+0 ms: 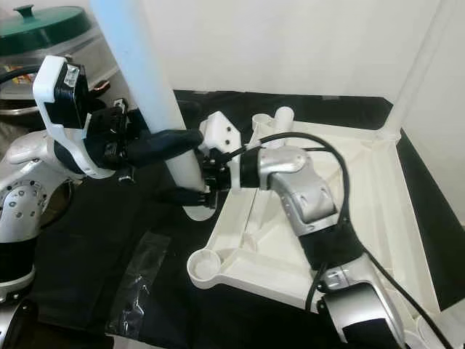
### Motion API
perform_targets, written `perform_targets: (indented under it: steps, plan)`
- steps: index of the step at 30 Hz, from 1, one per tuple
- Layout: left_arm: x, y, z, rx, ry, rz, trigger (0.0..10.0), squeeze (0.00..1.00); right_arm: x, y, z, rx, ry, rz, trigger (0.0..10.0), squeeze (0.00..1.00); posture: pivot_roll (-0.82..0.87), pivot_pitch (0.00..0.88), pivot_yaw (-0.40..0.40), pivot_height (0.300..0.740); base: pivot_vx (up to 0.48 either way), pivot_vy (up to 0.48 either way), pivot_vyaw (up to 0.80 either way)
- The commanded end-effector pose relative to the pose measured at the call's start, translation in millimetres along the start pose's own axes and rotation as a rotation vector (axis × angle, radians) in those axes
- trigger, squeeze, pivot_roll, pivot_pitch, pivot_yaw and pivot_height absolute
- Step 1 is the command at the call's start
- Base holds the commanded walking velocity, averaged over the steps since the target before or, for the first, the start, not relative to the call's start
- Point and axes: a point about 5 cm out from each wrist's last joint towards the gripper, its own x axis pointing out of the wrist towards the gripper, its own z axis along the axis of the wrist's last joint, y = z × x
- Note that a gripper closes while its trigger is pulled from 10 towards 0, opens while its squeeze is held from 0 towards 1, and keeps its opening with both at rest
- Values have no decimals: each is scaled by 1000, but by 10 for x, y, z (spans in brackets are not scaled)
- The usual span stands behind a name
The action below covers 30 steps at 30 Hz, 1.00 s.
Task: Building children table
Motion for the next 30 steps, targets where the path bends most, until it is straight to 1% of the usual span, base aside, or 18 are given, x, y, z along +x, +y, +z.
perform_targets:
  steps: [1, 6, 7, 8, 16, 20, 25, 26, 27, 28, 29, 30]
  plan:
    - [90, -31, 25, -12, -24, -65, 0, 0, 121, 53, -45, -1, 14, 26, 10000, 0, -16, 73, 31, 740, 0, 0, 0]
    - [100, -32, 39, -10, -27, -74, 0, 0, 155, 55, -42, 9, -4, 25, 10000, 0, -15, 70, 31, 740, 0, 0, 0]
    - [102, -33, 40, -11, -28, -77, 0, 0, 159, 52, -32, 16, -15, 26, 6745, 0, -16, 70, 31, 740, 0, 0, 0]
    - [106, -34, 40, -11, -29, -79, 0, 0, 161, 47, -23, 19, -25, 24, 0, 0, -16, 69, 31, 740, 0, 0, 0]
    - [119, -35, 37, -13, -36, -83, 0, 0, 167, 34, 9, 23, -54, 25, 0, 0, -19, 66, 31, 740, 0, 0, 0]
    - [107, -26, 29, -15, -43, -74, 0, 0, 152, 45, 85, 16, -118, 30, 0, 0, -19, 71, 32, 740, 0, 0, 0]
    - [82, -12, 31, -11, -45, -57, 0, 0, 135, 54, 107, 16, -143, 31, 0, 0, -22, 72, 33, 740, 0, 0, 0]
    - [62, 5, 24, -15, -42, -38, 1294, 0, 124, 50, 108, 18, -149, 22, 0, 0, -22, 73, 32, 740, 0, 0, 0]
    - [62, 5, 24, -15, -42, -38, 1294, 0, 124, 50, 108, 18, -149, 22, 0, 0, -22, 73, 32, 740, 0, 0, 0]
    - [29, 38, 11, -29, -38, -4, 3882, 27, 108, 42, 107, 22, -157, 7, 0, 0, -23, 73, 32, 740, 0, 0, 0]
    - [3, 58, 3, -41, -37, 16, 10000, 1000, 97, 31, 101, 26, -158, -10, 0, 0, -24, 74, 33, 740, 0, 0, 0]
    - [-13, 70, -1, -48, -36, 29, 10000, 1000, 89, 23, 97, 28, -159, -22, 0, 0, -24, 74, 32, 740, 0, 0, 0]
